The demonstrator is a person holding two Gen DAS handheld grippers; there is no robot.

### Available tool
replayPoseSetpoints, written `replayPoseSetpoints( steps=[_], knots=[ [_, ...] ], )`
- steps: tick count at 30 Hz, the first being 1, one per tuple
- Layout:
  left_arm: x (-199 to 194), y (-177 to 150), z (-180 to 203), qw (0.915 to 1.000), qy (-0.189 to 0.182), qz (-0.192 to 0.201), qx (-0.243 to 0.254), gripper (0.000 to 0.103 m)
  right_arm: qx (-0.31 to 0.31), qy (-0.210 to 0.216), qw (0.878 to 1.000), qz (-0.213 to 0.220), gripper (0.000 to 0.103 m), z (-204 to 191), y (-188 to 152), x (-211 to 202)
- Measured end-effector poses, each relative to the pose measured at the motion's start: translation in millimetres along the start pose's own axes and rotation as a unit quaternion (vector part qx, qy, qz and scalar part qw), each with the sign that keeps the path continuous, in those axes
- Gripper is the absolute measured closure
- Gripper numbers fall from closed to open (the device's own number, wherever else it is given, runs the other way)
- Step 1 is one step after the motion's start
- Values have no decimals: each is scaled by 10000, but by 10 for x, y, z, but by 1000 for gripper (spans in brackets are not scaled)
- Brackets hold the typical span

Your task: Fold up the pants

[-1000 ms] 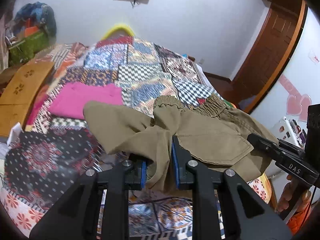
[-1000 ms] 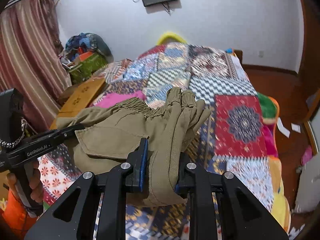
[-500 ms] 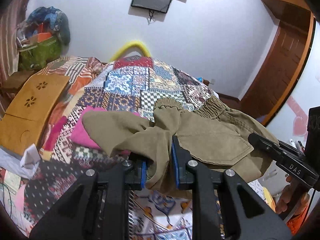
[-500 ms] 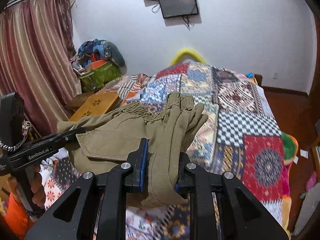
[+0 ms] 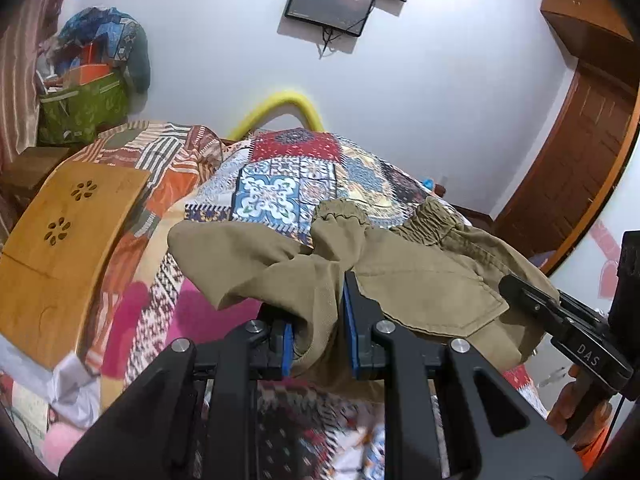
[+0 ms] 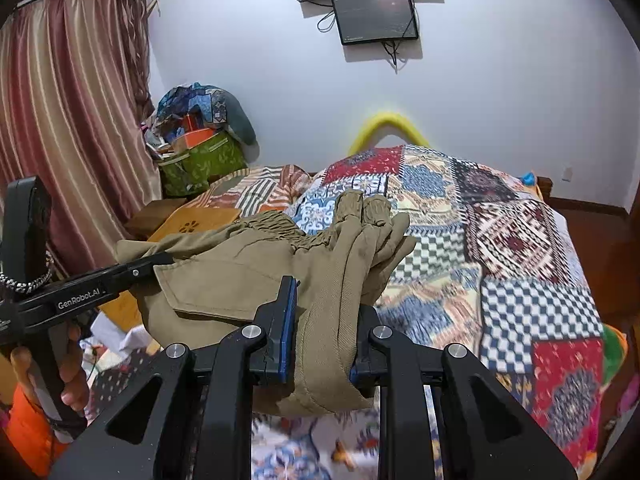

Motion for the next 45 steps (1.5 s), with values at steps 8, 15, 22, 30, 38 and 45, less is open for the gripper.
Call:
replayPoseSetpoints(
  steps=[8, 15, 22, 30, 38, 45],
  knots=[
    [597, 283, -424, 9996, 217, 100, 131, 83, 11, -65, 10000, -37, 85, -39, 100, 661],
    [1362, -197, -1185, 9925, 769, -926, -223, 83, -32, 49, 9956, -938, 85, -136, -364, 1463],
    [1346, -631, -1410, 9867, 985, -1290, 8, 69, -389, 122, 9835, -1765, 81, -258, -953, 1512],
    [989, -694, -1518, 9844, 1065, -1394, -115, 49, -498, 90, 9766, -2089, 59, -146, -1122, 1234],
    [732, -433, -1710, 9845, 1406, -1034, -158, 49, -456, 63, 9891, -1400, 47, -181, -715, 978],
    [1126, -412, -1776, 9795, 1500, -1200, -606, 41, -385, 269, 9807, -1896, 47, -428, -907, 1445]
  ],
)
Point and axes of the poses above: each gripper's, at about its wrist camera, not at the fingertips, and x roughly the way its jaws point, z to its right, y to its top, the point moved 10 cm from there along x, roughly the way its jaws point, and after that the axes turned 12 degrees about -x, right-handed, at the moved point
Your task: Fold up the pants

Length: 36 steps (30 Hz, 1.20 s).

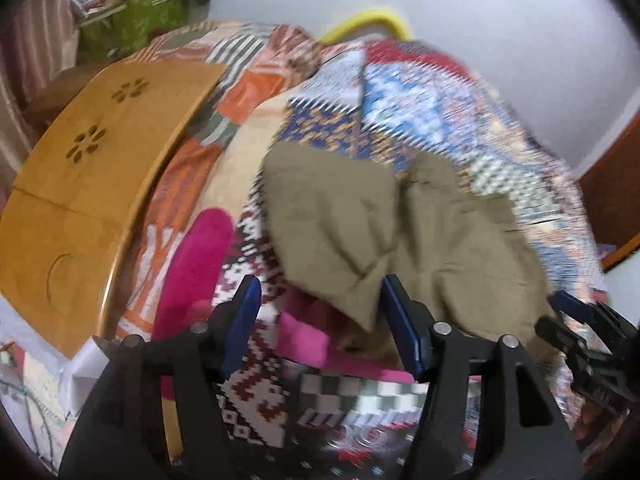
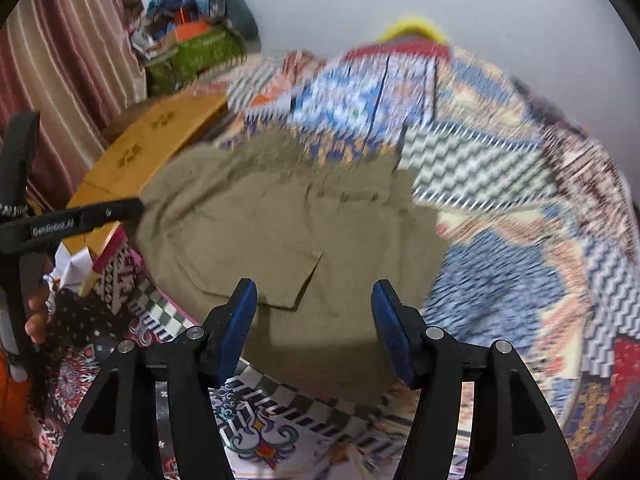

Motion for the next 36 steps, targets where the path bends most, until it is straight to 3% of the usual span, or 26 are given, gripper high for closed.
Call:
replayPoseSetpoints(
  steps=[5, 9, 12, 13, 16, 20, 24, 30, 36],
  knots=[
    [247, -141, -356, 9987, 256, -367, -255, 41, -213, -91, 9990, -379, 49, -6, -218, 176],
    [196, -198, -530, 9975, 623, -322, -87, 41, -448, -277, 9977, -438, 49, 25, -322, 109],
    [151, -217, -699, 9917, 1257, -257, 124, 50, -472, -329, 9973, -464, 49, 36, -366, 50],
    [134, -227, -726, 9914, 1268, -278, 149, 50, -474, -355, 9972, -459, 49, 45, -375, 23],
    [-40, -235, -734, 9960, 869, -185, -42, 50, -450, -332, 9978, -365, 49, 52, -389, -108],
    [-410, -191, -559, 9981, 559, 247, 38, 50, -341, -258, 9990, -127, 49, 113, -367, -378],
    [-859, -116, -228, 9981, 27, 613, 27, 50, -286, -382, 9982, 362, 47, 163, -243, -810],
    [-1525, -24, 182, 9912, -436, 1251, 1, 46, -87, -236, 9948, 987, 47, 109, -57, -1338],
    [-2396, -176, 578, 9732, -959, 2079, 207, 46, -99, -339, 9817, 1874, 47, -41, 67, -2036]
  ],
)
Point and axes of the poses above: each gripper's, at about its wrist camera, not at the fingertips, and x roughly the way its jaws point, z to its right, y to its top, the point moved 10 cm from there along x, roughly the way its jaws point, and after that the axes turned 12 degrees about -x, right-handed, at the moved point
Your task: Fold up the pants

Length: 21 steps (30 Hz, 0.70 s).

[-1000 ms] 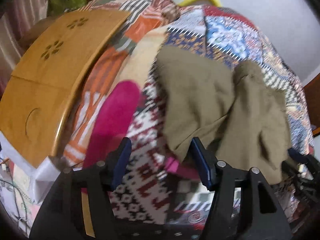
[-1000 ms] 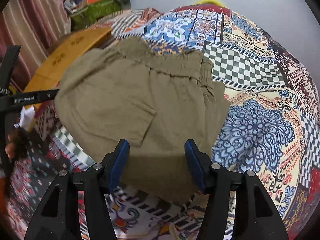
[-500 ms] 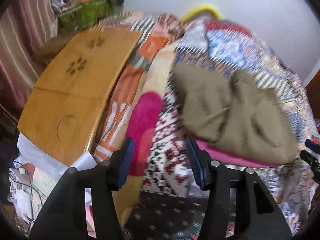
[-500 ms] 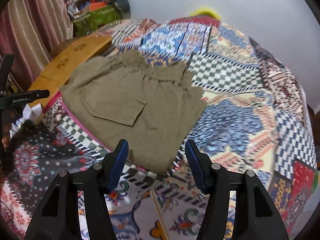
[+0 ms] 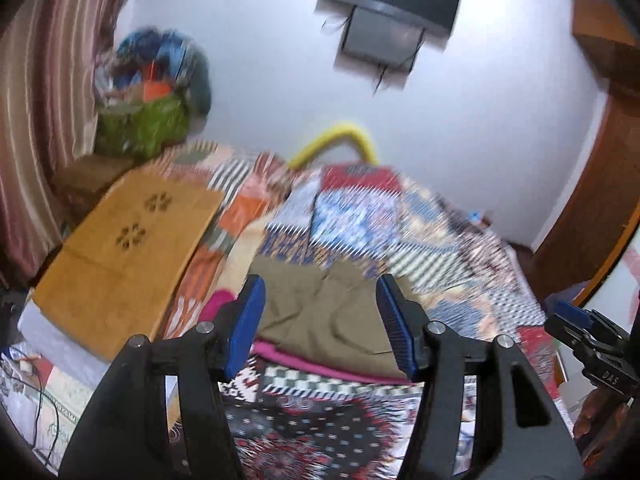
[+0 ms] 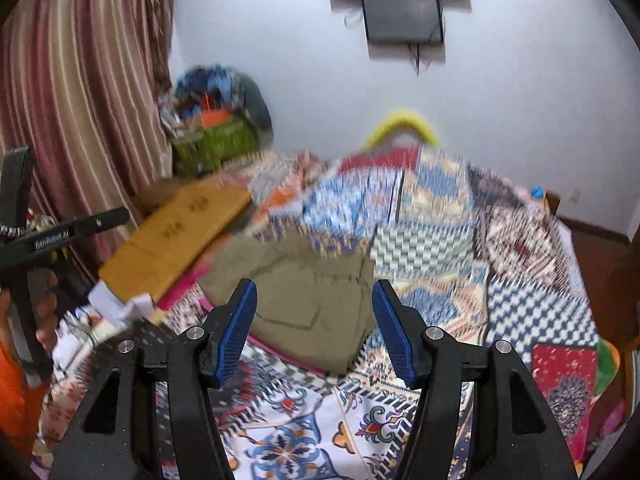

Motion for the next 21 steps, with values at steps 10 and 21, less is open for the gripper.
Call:
replayPoseSetpoints(
  steps=[10, 21],
  knots=[
    [-1561, 3, 837, 9887, -445, 1237, 715, 37, -166, -192, 9893, 1438, 47, -271, 499, -1274],
    [-2766, -352, 1353, 9730, -703, 1912, 1087, 18, -302, -301, 9747, 2194, 39, -537, 503, -2288]
  ],
)
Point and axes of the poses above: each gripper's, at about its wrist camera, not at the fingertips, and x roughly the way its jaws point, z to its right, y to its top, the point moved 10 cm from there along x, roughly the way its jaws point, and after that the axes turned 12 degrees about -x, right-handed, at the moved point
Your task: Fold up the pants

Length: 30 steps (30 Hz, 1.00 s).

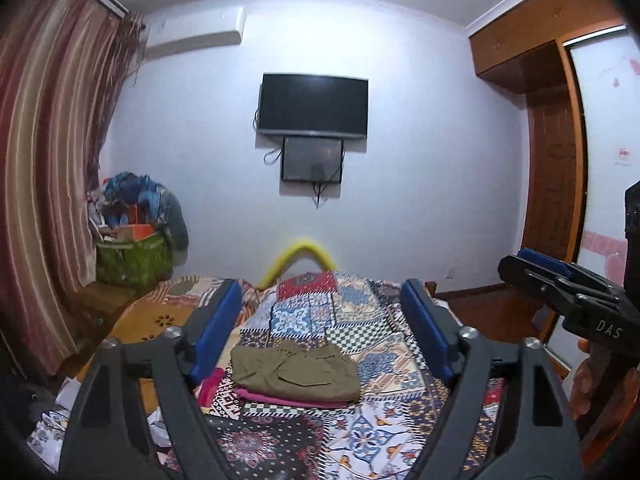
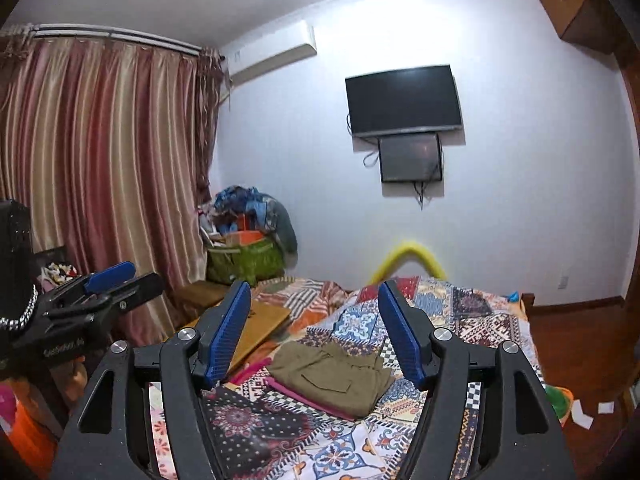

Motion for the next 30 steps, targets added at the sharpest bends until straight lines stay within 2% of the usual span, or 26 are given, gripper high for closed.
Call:
replayPoseSetpoints(
  steps=[2, 4, 6, 10, 12, 21, 30],
  knots=[
    [-133, -23, 98, 10000, -47, 20, -4, 15, -28, -19, 10000, 47, 37, -30, 8, -113],
    [-253, -40, 184, 10000, -71, 61, -1, 9, -29, -42, 10000, 81, 31, -47, 6, -209],
    [-382, -47, 272, 9999, -56, 141, 29, 4, 6, -71, 9999, 126, 20, -49, -7, -296],
    [-572, -52, 378, 9996, -79, 250, 43, 0, 42, -153, 9997, 161, 12, -27, -41, -371],
    [-640, -47, 427, 9996, -84, 273, 79, 0, 41, -228, 9996, 172, 0, -14, -51, -406],
    [-770, -89, 486, 9996, -119, 258, -7, 0, -69, -403, 9989, 212, 0, -39, -59, -541],
    [-695, -124, 444, 9997, -112, 182, -97, 0, -99, -489, 9985, 230, 0, -40, -121, -571]
  ],
)
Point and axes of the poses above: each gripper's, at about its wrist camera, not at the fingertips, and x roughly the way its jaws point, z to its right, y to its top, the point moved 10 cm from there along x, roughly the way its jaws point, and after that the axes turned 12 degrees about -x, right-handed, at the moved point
